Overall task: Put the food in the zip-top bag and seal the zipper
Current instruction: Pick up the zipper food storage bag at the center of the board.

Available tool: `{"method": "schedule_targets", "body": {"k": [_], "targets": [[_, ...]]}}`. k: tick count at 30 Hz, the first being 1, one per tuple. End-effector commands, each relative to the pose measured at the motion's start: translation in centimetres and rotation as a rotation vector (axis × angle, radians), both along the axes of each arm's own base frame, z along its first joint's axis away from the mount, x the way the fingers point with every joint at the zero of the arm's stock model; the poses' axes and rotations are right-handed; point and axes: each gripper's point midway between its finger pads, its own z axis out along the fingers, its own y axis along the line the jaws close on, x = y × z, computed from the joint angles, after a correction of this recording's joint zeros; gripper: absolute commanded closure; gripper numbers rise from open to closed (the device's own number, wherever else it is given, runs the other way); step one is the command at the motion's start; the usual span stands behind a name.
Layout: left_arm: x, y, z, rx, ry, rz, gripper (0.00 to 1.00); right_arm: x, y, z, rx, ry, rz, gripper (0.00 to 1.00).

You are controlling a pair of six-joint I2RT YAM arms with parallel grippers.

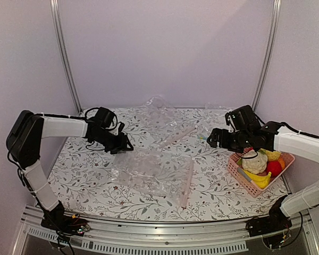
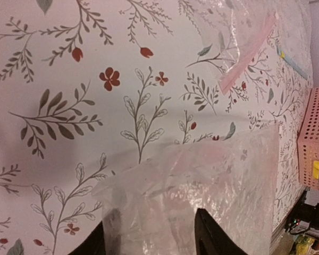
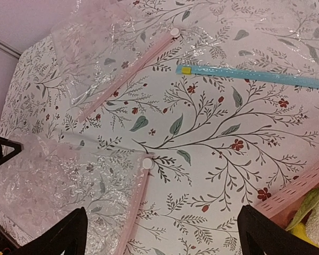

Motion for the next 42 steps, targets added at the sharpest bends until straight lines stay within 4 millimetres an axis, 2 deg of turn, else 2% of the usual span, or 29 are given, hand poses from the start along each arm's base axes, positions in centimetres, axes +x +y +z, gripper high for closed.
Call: {"method": "schedule_targets", "body": {"k": [1, 6, 8, 10, 12, 15, 19, 25, 29, 35, 42], "targets": [[0.4, -0.9, 2.5, -0.099, -0.060, -0.004, 0.63, -0.1, -1.5, -0.7, -0.030, -0.009, -0.085, 0.01], [-0.1, -1.4, 5.3, -0.194, -0.096, -0.031, 0.79, 0.1, -3.1, 0.2, -0.013, -0.076, -0.178, 0.01], [-0.2, -1.3, 6.9, -0.233, -0.130, -0.038, 0.88, 0.0, -3.6, 0.8, 0.021, -0.115, -0.202, 0.01], [-0.3, -1.3, 8.6, -0.267, -0.174, -0.047, 0.95, -0.4, -5.3, 1.6, 0.017, -0.156, -0.269, 0.01], [-0.5, -1.2, 10.3, -0.306, -0.201, -0.060, 0.99, -0.9, -6.9, 1.7, 0.010, -0.175, -0.343, 0.01], [-1.1, -1.3, 12.6, -0.364, -0.232, -0.095, 1.00, -1.6, -7.5, 2.4, 0.058, -0.217, -0.354, 0.01], [-2.2, -1.8, 16.1, -0.431, -0.303, -0.168, 1.00, -2.1, -5.4, 4.2, 0.144, -0.265, -0.216, 0.01], [-4.0, -1.8, 22.9, -0.543, -0.447, -0.234, 1.00, -2.6, 0.2, 4.9, 0.302, -0.250, 0.041, 0.03], [-4.7, -1.2, 26.4, -0.612, -0.524, -0.215, 1.00, -3.1, 3.7, 6.8, 0.456, -0.278, 0.201, 0.06], [-5.5, -0.4, 28.5, -0.673, -0.549, -0.191, 1.00, -3.9, 6.9, 10.2, 0.575, -0.314, 0.371, 0.13], [-6.9, -0.1, 31.8, -0.752, -0.589, -0.222, 1.00, -3.3, 7.8, 10.3, 0.554, -0.336, 0.413, 0.21]]}}
